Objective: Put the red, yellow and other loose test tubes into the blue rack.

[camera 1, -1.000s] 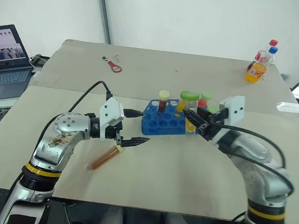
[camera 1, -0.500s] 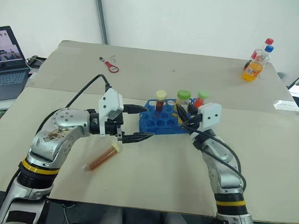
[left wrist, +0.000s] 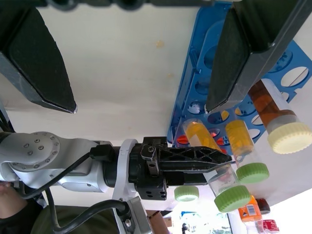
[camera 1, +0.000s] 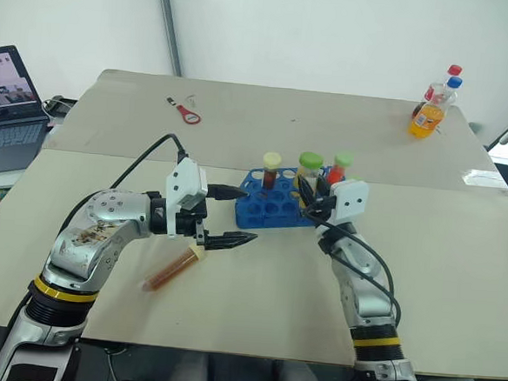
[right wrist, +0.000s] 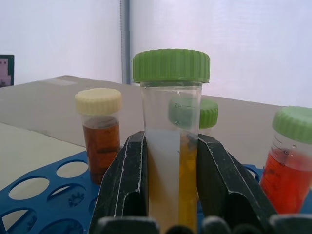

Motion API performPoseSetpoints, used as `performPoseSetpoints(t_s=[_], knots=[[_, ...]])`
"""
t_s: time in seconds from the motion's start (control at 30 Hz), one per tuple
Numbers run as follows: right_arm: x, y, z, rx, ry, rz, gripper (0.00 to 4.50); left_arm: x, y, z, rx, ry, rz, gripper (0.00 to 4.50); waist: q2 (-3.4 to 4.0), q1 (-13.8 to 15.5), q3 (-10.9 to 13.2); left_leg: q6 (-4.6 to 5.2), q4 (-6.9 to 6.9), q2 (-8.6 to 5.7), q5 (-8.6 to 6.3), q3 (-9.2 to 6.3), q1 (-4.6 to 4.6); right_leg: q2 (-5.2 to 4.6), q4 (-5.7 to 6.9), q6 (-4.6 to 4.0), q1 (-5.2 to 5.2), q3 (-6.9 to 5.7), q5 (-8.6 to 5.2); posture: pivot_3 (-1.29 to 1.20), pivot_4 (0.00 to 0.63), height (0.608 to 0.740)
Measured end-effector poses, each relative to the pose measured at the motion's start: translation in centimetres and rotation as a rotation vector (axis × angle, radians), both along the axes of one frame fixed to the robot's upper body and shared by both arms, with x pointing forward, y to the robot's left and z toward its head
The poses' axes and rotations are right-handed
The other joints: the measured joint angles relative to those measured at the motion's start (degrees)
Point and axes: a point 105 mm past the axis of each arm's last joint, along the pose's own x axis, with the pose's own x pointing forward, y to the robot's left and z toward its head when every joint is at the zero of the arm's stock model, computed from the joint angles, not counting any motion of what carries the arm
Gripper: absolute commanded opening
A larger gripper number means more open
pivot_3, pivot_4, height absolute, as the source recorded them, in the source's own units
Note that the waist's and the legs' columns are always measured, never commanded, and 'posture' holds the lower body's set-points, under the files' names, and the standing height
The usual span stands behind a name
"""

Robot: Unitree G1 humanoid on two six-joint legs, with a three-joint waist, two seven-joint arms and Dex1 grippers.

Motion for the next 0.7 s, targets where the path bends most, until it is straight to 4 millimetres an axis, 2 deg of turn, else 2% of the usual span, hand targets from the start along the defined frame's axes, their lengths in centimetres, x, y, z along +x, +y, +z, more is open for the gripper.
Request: performPoseSetpoints(t_s=[0.03,0.1,0.3,0.43,0.57,0.7], knots=[[-0.1,0.0,-0.2,0.007,0.001,-0.005,0.96,0.0,0.0,0.0,-0.005,0.001,0.003,4.50,0.00,-0.04,0.00,0.00,0.00,0.00,0.00,0.00,0.00,0.00,0.00,0.00,0.00,0.00,0.00,0.00,0.150,0.728],[-0.2,-0.1,-0.2,0.015,0.000,-0.013,1.99,0.1,-0.1,0.0,-0.013,0.004,0.008,4.50,0.00,-0.18,0.00,0.00,0.00,0.00,0.00,0.00,-0.01,-0.01,0.02,0.00,0.00,0.00,0.00,0.00,0.150,0.728],[-0.7,-0.5,-1.5,0.000,0.035,-0.026,4.03,0.2,-0.1,-0.1,-0.024,0.032,0.034,4.50,0.00,-0.42,0.00,0.00,-0.01,0.00,0.00,-0.01,-0.02,0.00,0.02,0.00,-0.01,0.00,0.00,0.00,0.150,0.728],[-1.8,-1.2,-2.3,-0.059,0.058,-0.040,4.03,-0.2,0.9,-0.1,0.079,0.033,0.062,4.50,0.00,-0.54,0.00,0.00,-0.11,0.00,0.00,-0.01,-0.02,0.00,0.02,0.00,-0.06,0.01,-0.01,0.00,0.150,0.728],[-3.6,-2.6,-2.3,-0.169,0.077,-0.020,4.03,0.0,3.4,-0.5,0.267,0.042,0.166,4.50,0.01,-0.56,0.01,0.00,-0.12,0.00,0.00,0.05,-0.04,-0.01,-0.07,0.00,-0.11,0.04,-0.03,0.00,0.150,0.728],[-6.1,-2.8,-1.2,-0.240,0.170,0.172,4.03,-0.6,6.0,-1.4,0.435,0.148,0.289,4.50,0.00,-0.55,0.03,0.01,-0.12,0.01,0.00,0.06,-0.01,0.00,-0.08,-0.02,-0.09,0.03,-0.08,0.00,0.150,0.728]])
